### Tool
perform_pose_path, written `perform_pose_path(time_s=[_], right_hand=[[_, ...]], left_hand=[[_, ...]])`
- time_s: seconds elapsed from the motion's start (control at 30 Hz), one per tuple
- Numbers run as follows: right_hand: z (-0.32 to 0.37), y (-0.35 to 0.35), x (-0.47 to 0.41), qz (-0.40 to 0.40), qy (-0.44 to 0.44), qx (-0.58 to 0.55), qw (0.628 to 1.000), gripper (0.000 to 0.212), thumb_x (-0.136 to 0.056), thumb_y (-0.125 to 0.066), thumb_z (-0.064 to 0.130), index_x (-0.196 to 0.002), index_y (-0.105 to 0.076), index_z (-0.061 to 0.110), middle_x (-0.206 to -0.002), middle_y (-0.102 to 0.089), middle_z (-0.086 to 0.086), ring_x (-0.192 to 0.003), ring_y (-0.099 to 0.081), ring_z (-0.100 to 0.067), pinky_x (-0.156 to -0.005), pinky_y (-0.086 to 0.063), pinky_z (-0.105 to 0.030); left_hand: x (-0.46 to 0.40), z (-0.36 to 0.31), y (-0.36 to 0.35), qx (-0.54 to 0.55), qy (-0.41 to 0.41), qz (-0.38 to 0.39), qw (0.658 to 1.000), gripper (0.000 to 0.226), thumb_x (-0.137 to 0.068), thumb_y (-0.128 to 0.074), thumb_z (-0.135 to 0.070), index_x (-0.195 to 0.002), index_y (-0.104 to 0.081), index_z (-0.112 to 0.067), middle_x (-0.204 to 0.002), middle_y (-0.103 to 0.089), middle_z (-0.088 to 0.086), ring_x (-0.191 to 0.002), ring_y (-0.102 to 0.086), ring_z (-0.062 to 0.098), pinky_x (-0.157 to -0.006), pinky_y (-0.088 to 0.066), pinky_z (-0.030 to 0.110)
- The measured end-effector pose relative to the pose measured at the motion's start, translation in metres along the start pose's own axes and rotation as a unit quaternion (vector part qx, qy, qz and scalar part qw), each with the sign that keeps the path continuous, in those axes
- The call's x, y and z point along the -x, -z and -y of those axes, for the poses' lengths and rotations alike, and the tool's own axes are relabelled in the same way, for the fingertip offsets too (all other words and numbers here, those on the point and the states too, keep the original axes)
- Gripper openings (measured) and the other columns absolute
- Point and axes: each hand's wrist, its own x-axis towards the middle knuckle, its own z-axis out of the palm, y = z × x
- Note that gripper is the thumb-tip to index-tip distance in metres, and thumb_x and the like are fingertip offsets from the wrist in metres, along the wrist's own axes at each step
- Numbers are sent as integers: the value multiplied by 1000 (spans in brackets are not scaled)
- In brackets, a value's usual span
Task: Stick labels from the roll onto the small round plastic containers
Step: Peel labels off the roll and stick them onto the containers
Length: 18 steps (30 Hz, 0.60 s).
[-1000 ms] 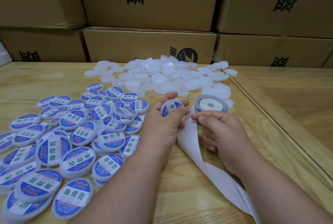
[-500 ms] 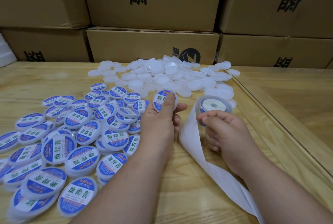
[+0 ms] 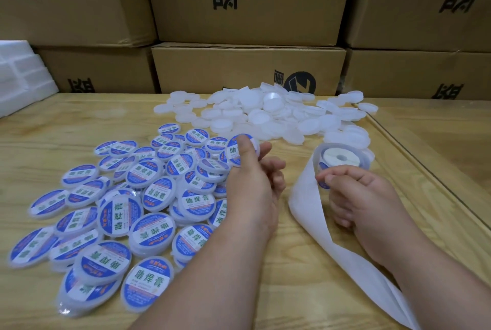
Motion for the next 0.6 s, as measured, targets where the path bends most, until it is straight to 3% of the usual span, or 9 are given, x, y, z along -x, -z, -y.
perform_pose_path(time_s=[0.1, 0.23, 0.4, 0.53, 0.6], right_hand=[[0, -1, 0, 0, 2, 3, 1000, 32, -97, -56, 5, -75, -76, 17, -51, -31, 4, -43, -24, -11, -43, -20, -26], [0, 0, 0, 0, -1, 9, 1000, 33, -97, -56, 5, -75, -76, 18, -51, -32, 4, -43, -25, -11, -41, -21, -24], [0, 0, 0, -2, -1, 12, 1000, 28, -94, -60, 8, -75, -76, 18, -51, -32, 4, -43, -25, -11, -42, -21, -24], [-2, -3, 2, -28, 23, 45, 998, 15, -82, -62, 21, -77, -76, 21, -50, -36, 7, -44, -29, -11, -44, -23, -25], [-3, -3, 2, -72, 50, 72, 994, 16, -85, -64, 20, -75, -76, 23, -49, -48, 15, -42, -40, -4, -43, -31, -15]], left_hand=[[-1, 2, 0, 8, -25, -11, 1000, 51, -104, -42, -53, -71, -69, -26, -53, -59, -3, -39, -44, 9, -41, -38, 19], [-7, 2, 5, 53, -33, -34, 997, 31, -108, -31, -45, -98, -51, -23, -59, -64, 1, -41, -46, 13, -43, -41, 21], [-6, 2, 7, 66, -35, -32, 997, 25, -108, -35, -40, -105, -53, -24, -61, -66, 3, -42, -48, 14, -43, -41, 22], [-1, 7, 2, -79, -89, 2, 993, 18, -106, -40, -28, -107, -58, -27, -76, -75, -2, -64, -64, 13, -59, -47, 25], [3, 13, 0, -204, -107, 49, 972, 17, -102, -49, -26, -108, -60, -37, -96, -76, -13, -84, -69, 2, -73, -49, 23]])
